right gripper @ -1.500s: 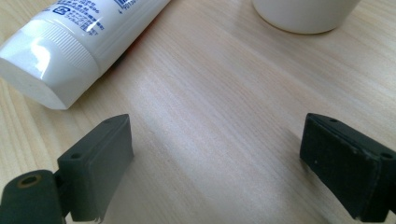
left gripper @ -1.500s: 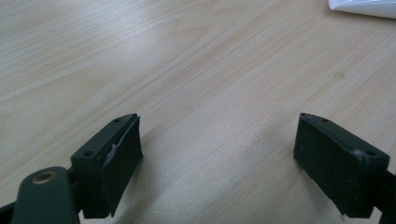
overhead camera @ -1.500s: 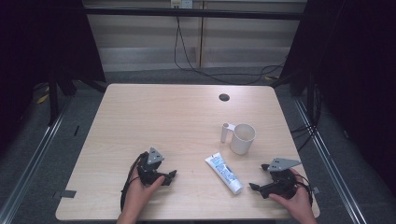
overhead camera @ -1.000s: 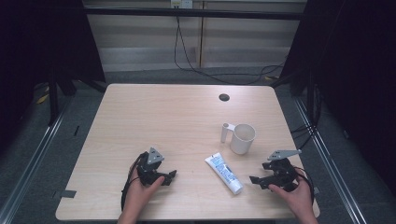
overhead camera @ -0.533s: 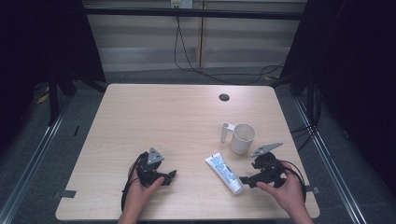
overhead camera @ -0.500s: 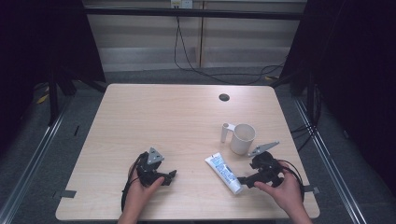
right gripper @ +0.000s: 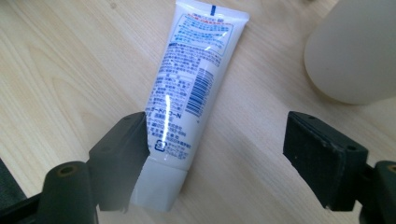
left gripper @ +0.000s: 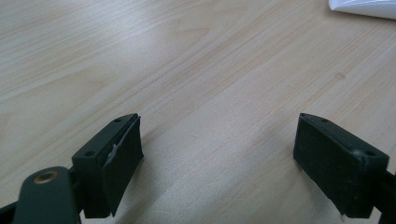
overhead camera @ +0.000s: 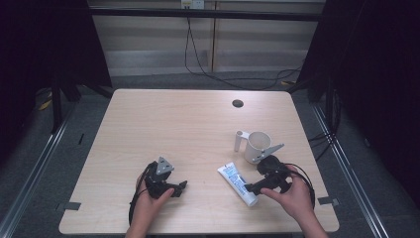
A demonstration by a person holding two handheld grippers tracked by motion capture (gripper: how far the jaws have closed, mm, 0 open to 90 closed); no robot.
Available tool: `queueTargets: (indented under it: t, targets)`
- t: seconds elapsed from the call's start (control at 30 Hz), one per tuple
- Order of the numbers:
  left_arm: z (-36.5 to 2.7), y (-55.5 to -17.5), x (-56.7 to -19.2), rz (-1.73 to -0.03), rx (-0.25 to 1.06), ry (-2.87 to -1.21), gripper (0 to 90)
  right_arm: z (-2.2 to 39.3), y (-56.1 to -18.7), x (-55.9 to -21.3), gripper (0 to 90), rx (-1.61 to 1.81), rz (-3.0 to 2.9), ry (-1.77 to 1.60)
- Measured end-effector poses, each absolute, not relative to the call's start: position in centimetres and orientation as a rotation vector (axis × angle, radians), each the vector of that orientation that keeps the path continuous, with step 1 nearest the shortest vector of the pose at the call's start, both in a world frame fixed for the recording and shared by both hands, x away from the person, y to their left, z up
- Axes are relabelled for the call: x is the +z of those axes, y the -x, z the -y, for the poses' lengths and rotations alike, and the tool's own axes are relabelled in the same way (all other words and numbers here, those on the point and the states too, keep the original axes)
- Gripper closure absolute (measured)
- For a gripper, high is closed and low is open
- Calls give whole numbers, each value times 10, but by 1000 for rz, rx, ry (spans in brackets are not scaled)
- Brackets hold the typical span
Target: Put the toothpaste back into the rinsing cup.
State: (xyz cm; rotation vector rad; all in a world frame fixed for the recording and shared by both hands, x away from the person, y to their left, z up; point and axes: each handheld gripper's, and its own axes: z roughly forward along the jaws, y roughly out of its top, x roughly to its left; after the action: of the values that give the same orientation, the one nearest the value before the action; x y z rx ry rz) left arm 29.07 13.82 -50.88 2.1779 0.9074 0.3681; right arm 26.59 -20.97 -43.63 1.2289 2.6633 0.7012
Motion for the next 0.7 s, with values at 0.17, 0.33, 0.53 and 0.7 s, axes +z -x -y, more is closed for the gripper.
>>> queueTargets:
  t: [0.17,0.33,0.53,0.7]
  targets:
    - [-138,-291,-509,-907,368,-2178,153,201,-271,-434,224,671,-2685,-1241]
    - [-138,-291,-509,-907,368,-2179,153,190,-276,-433,239,640,-2709,-1222]
    - [-138,-291,-509,-907,368,-2178,153,178,-283,-432,247,602,-2727,-1250]
    - [-138,-291,-509,-907,368,-2179,154,171,-288,-432,261,527,-2729,-1260]
